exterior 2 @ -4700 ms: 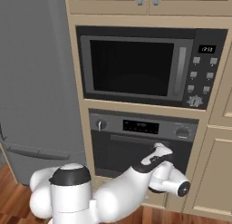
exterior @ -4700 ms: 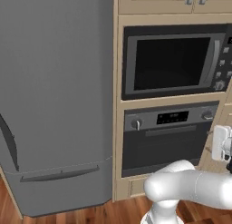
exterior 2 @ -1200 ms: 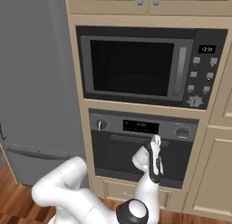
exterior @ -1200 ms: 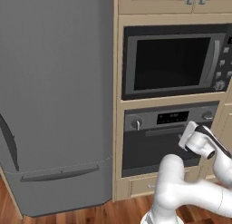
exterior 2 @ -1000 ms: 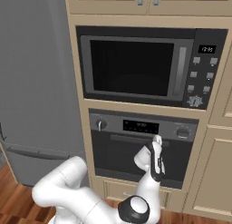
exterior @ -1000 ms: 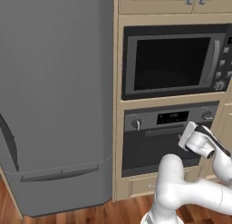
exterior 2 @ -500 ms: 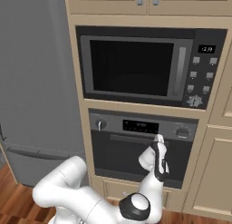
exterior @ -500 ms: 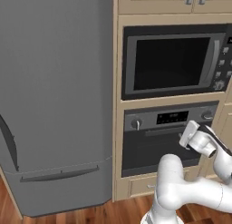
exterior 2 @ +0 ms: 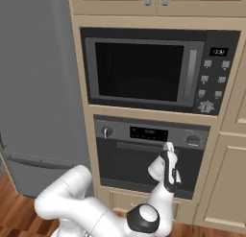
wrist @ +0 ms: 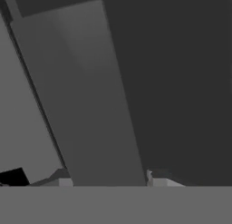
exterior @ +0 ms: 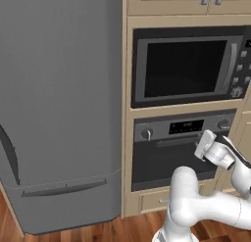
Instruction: Take the baked cake out of the oven and place it on the plate for cooling. Then close the oven door.
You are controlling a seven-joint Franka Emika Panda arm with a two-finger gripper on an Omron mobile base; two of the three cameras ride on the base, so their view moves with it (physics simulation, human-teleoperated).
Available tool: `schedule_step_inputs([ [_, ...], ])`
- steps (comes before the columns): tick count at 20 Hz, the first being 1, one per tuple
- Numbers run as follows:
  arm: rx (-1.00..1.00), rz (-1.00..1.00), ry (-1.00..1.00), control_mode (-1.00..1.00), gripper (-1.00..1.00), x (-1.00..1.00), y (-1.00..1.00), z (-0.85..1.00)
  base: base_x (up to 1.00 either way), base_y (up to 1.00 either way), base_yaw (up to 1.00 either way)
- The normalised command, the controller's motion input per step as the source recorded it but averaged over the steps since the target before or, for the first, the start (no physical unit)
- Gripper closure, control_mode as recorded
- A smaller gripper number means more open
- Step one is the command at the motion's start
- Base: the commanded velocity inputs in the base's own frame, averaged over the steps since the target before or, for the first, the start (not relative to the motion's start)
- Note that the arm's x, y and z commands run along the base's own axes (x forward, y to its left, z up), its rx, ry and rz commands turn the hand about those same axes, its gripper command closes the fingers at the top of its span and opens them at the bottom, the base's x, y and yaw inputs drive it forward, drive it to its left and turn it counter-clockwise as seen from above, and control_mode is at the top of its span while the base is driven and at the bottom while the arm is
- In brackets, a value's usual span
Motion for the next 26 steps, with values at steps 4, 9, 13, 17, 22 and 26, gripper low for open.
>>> schedule_step_inputs([
  [4,0.00,0.00,0.00,-1.00,1.00,0.00,0.00,-0.02,0.00,0.00,0.00],
  [9,0.00,0.00,0.00,-1.00,1.00,-0.22,-0.14,-0.09,0.00,0.00,0.00],
  [13,0.00,0.00,0.01,-1.00,1.00,-0.39,-0.38,-0.18,0.00,0.00,0.00],
  [17,0.00,0.00,0.05,-1.00,1.00,-0.44,-0.41,-0.21,0.00,0.00,0.00],
  [22,0.00,0.00,0.12,-1.00,1.00,-0.44,-0.36,-0.16,0.00,0.00,0.00],
  [26,0.00,0.00,0.16,-1.00,1.00,-0.42,-0.33,-0.15,0.00,0.00,0.00],
])
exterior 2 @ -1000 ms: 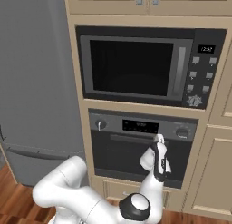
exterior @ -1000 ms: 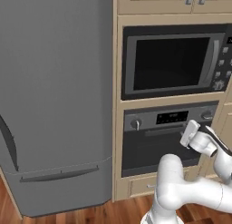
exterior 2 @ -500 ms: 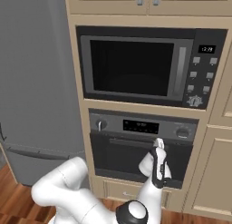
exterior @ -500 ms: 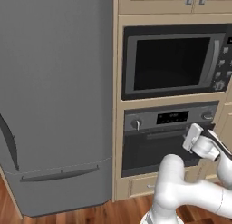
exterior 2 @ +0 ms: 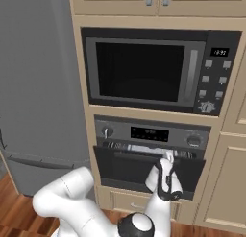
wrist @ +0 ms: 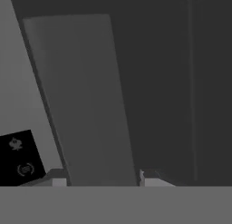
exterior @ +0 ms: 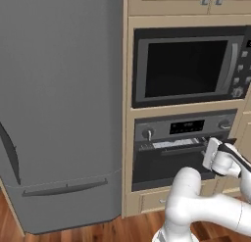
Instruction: Take the baked cake out of the oven and place it on the plate for cooling. Then close the oven door.
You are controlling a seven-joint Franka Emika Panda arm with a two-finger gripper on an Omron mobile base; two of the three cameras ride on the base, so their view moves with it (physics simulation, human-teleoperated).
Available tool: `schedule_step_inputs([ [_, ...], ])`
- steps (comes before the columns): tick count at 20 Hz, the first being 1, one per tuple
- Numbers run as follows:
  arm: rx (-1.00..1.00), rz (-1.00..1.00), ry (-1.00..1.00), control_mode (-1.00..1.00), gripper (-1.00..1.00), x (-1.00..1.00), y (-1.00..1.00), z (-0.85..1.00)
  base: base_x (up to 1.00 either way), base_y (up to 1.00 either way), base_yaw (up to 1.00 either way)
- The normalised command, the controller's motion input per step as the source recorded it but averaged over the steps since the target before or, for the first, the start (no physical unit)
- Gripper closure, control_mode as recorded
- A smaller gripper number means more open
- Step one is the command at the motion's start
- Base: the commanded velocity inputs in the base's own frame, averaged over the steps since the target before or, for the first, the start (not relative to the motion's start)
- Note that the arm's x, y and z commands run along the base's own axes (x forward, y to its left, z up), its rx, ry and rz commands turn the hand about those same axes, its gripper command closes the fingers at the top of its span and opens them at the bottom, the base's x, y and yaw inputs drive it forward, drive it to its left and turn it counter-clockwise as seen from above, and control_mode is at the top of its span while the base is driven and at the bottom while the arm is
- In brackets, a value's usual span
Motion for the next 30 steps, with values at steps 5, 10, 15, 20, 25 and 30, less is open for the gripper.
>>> schedule_step_inputs([
  [5,0.00,0.00,0.15,-1.00,1.00,-0.40,-0.31,-0.17,0.00,0.00,0.00],
  [10,0.00,0.00,0.11,-1.00,1.00,-0.39,-0.31,-0.19,0.00,0.00,0.00],
  [15,0.00,0.00,0.10,-1.00,1.00,-0.39,-0.32,-0.19,0.00,0.00,0.00],
  [20,0.00,0.00,0.09,-1.00,1.00,-0.41,-0.32,-0.20,0.00,0.00,0.00],
  [25,0.00,0.00,0.09,-1.00,1.00,-0.42,-0.32,-0.21,0.00,0.00,0.00],
  [30,0.00,0.00,0.08,-1.00,1.00,-0.38,-0.30,-0.21,0.00,0.00,0.00],
])
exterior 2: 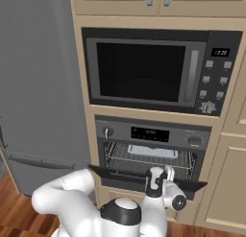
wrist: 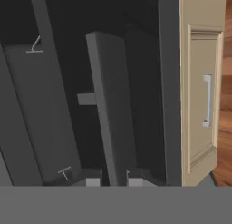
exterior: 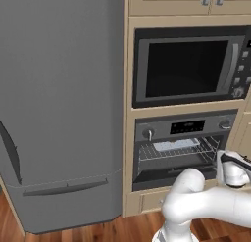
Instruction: Take the baked cake out of the oven and place it on the plate for cooling. Then close the oven door.
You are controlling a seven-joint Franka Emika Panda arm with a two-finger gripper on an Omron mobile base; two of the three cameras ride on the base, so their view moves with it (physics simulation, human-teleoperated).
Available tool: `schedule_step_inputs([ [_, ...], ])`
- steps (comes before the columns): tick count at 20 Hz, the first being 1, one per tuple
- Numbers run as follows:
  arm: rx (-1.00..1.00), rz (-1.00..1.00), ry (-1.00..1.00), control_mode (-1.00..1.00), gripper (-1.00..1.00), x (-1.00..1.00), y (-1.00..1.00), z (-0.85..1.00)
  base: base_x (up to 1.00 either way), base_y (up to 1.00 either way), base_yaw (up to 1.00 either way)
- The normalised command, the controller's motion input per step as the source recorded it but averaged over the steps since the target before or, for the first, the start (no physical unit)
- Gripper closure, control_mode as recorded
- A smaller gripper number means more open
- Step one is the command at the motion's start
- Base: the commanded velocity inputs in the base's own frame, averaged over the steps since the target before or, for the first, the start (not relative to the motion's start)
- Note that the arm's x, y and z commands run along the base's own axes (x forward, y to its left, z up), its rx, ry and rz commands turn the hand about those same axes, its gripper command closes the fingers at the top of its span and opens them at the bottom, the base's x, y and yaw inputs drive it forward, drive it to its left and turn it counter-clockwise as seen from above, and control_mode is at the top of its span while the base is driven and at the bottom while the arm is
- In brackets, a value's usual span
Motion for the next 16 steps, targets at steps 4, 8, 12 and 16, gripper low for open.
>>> schedule_step_inputs([
  [4,0.00,0.00,0.08,-1.00,-1.00,-0.29,-0.19,-0.21,0.00,0.00,0.00],
  [8,0.00,0.00,0.04,-1.00,-1.00,-0.24,-0.17,-0.16,0.00,0.00,0.00],
  [12,0.00,0.00,0.00,-1.00,-1.00,-0.30,-0.08,0.00,0.00,0.00,0.00],
  [16,0.00,0.00,-0.01,-1.00,-1.00,-0.37,-0.05,0.14,0.00,0.00,0.00],
])
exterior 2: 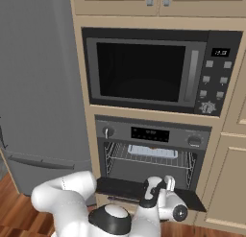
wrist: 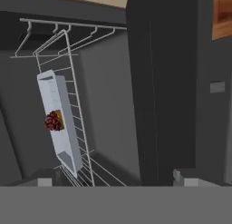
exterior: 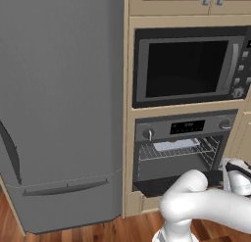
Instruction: Take the baked cake out of the oven and place it on the plate for cooling. Then close the oven door.
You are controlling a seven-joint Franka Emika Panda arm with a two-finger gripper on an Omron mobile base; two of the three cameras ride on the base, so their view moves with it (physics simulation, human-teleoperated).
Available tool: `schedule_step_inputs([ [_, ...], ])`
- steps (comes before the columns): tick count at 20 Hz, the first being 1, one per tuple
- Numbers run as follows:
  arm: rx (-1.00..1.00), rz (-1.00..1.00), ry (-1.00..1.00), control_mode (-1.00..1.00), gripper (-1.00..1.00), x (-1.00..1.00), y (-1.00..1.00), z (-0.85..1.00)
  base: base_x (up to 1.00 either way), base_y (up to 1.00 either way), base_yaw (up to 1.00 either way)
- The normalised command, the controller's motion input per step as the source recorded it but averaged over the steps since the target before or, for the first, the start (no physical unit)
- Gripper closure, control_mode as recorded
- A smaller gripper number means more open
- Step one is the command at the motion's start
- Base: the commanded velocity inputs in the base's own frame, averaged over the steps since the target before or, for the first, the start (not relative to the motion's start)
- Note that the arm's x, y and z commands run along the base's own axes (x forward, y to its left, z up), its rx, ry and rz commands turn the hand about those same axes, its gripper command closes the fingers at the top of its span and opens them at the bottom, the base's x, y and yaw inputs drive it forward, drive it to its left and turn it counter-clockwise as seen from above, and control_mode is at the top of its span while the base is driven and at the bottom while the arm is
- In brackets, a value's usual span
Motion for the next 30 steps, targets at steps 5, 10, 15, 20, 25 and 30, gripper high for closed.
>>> schedule_step_inputs([
  [5,0.00,0.00,0.00,-1.00,-1.00,-0.08,0.00,0.12,0.00,0.00,0.00],
  [10,0.00,0.00,-0.01,-1.00,-1.00,0.14,0.03,0.04,0.00,0.00,0.00],
  [15,0.00,0.00,0.00,-1.00,-1.00,0.52,0.02,0.00,0.00,0.00,0.00],
  [20,0.00,0.01,0.00,-1.00,-1.00,0.73,0.06,-0.04,0.00,0.00,0.00],
  [25,0.00,0.00,0.00,-1.00,-1.00,0.67,0.03,-0.19,0.00,0.00,0.00],
  [30,0.00,0.00,0.00,-1.00,-1.00,0.66,0.00,-0.21,0.00,0.00,0.00],
])
